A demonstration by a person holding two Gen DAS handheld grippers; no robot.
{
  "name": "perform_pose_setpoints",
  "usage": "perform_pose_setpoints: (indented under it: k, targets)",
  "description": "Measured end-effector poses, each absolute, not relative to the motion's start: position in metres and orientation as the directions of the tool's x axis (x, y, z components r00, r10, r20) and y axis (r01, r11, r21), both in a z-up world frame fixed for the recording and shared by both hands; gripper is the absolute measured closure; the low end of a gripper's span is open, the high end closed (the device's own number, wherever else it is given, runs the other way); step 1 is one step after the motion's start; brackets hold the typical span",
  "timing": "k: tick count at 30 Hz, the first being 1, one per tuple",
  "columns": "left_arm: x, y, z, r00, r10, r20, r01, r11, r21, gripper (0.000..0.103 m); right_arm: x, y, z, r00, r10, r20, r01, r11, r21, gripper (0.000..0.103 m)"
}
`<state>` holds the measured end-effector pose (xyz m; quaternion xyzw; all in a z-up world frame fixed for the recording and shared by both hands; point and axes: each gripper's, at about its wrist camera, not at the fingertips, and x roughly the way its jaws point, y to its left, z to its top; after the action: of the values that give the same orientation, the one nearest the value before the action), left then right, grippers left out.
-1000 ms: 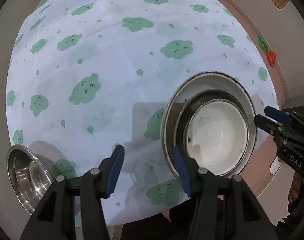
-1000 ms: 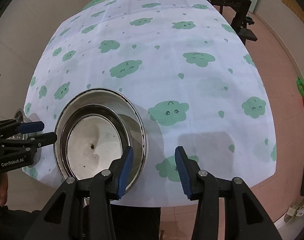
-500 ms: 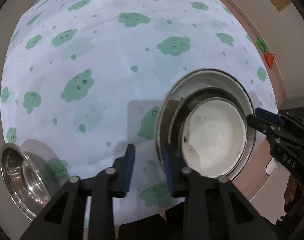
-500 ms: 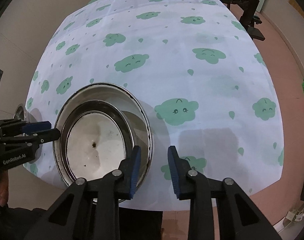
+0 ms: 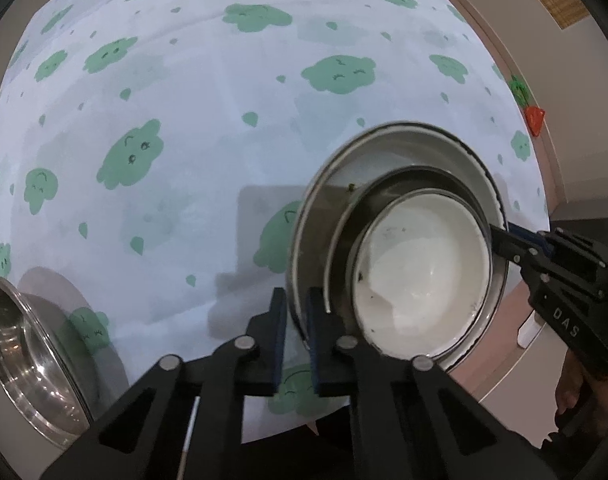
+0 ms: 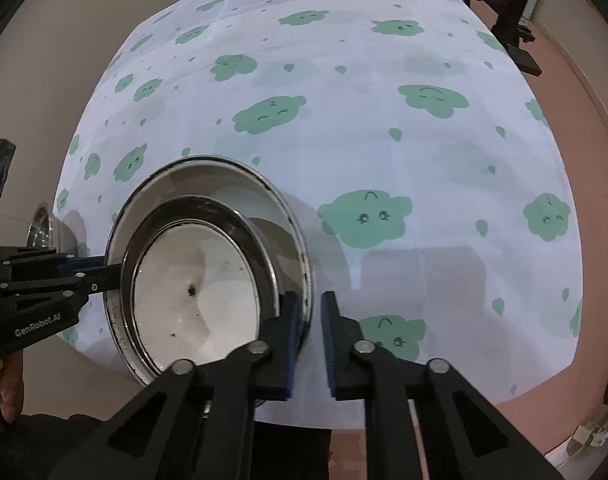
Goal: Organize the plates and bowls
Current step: 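Lift the stacked bowls with the left gripper toward the large steel bowl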
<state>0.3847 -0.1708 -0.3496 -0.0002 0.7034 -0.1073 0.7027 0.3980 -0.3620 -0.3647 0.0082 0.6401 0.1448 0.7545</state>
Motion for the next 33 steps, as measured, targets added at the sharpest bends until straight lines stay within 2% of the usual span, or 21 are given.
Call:
perform_pose_setpoints:
  k: [18,33]
  targets:
    - [0.383,-0.174,-0.344,0.002,-0.131,-0.991,0.165,0.978,-0.129,0.099,0.4,-0.36,-0.354,0.151,0.238,-0.96,-0.2,0.958,0.206,0.095]
    - [0.379,-0.146,-0.333,0.023,-0.143,-0.989,0.088,0.986,-0.14,0.101,0.406,-0.334,-0.346,0.128,0.254,-0.959,-0.245,0.945,0.218,0.095]
